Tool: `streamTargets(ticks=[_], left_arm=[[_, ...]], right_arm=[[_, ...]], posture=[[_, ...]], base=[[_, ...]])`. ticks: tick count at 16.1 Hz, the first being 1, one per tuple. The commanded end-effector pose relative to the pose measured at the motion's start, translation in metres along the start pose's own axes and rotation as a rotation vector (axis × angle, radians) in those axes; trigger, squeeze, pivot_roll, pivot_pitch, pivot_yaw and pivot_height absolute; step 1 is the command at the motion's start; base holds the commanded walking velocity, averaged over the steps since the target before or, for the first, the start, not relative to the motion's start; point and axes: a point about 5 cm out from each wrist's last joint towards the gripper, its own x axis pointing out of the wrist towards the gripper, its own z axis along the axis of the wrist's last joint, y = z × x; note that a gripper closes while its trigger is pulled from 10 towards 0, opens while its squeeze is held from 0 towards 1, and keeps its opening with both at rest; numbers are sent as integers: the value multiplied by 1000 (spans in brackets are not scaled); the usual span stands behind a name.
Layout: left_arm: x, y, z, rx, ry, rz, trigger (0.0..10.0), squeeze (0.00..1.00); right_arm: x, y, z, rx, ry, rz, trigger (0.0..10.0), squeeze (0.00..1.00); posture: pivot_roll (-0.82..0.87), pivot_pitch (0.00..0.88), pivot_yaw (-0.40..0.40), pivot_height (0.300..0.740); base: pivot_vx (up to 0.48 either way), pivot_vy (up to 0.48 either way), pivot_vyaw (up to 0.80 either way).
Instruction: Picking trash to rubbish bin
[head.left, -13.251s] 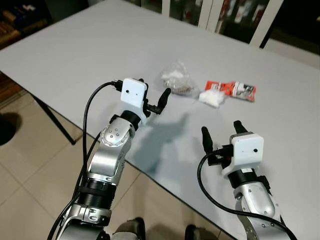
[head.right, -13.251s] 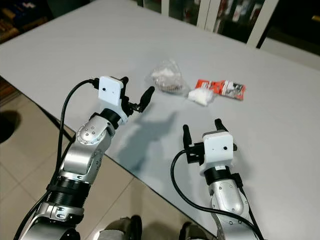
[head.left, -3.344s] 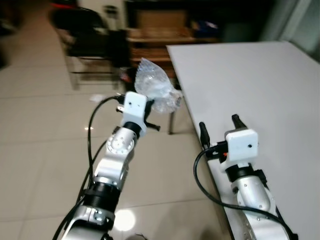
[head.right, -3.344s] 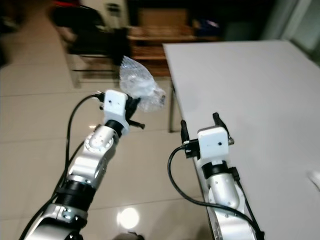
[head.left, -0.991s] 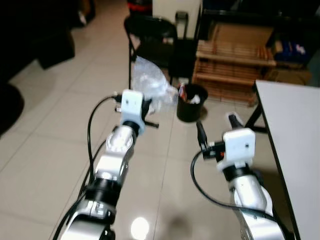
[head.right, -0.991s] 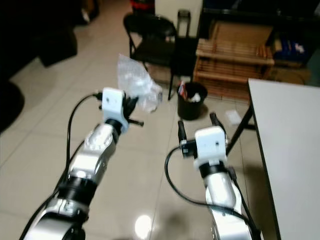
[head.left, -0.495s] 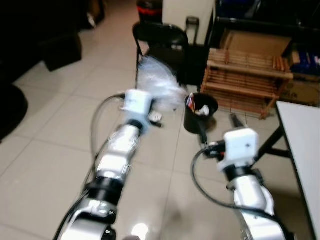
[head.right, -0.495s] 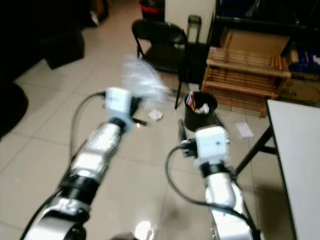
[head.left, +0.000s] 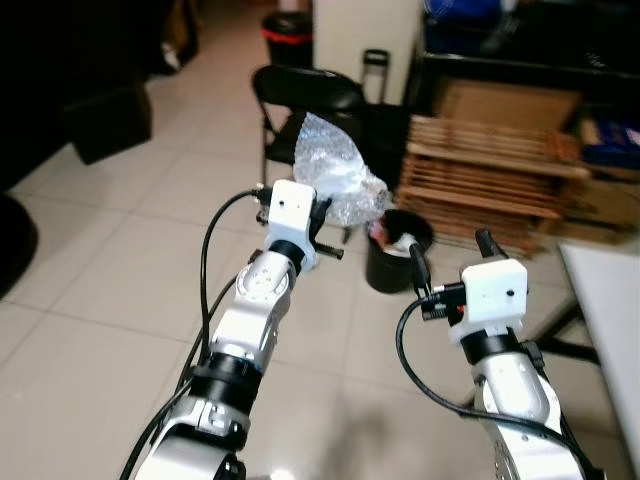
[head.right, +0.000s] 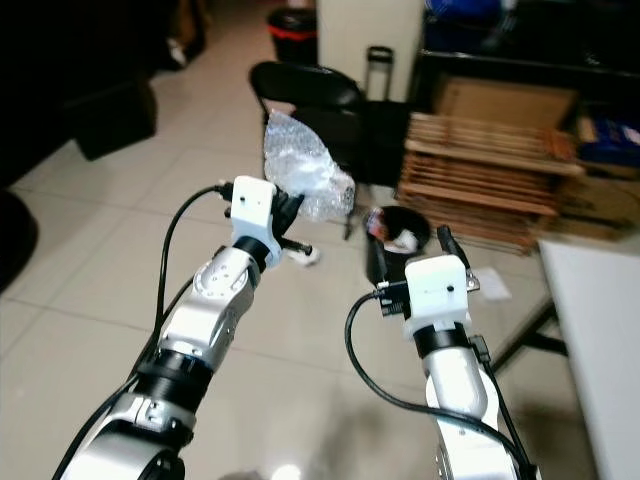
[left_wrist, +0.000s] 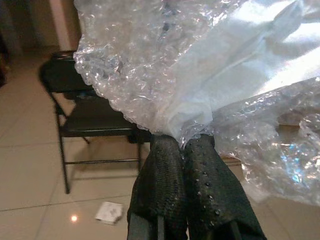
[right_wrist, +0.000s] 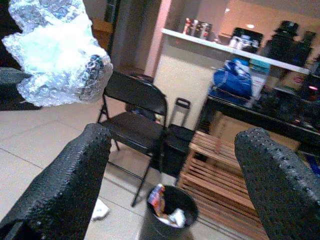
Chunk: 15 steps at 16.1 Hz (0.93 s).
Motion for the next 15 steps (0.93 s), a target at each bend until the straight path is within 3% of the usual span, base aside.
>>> streamTargets(ticks=[1, 7, 12, 15], left_arm=[[0, 5, 1, 3, -4, 19, 0, 0], [0, 3, 0, -2, -4, 13, 0, 0], [1, 1, -1, -4, -1, 13, 0, 0], [1, 1, -1, -3, 1, 14, 0, 0]], right_arm=[[0, 1, 5, 9, -18, 7, 10000, 0], [0, 2, 6, 9, -16, 5, 10000, 0], [-1, 1, 6, 10, -10, 7, 10000, 0], [-1, 2, 6, 12, -10, 9, 10000, 0]], posture=[[49, 75, 6, 740], [47, 76, 7, 740], [35, 81, 7, 740], [35, 81, 7, 740]], base=[[465, 0, 0], [465, 0, 0], [464, 0, -771], [465, 0, 0]])
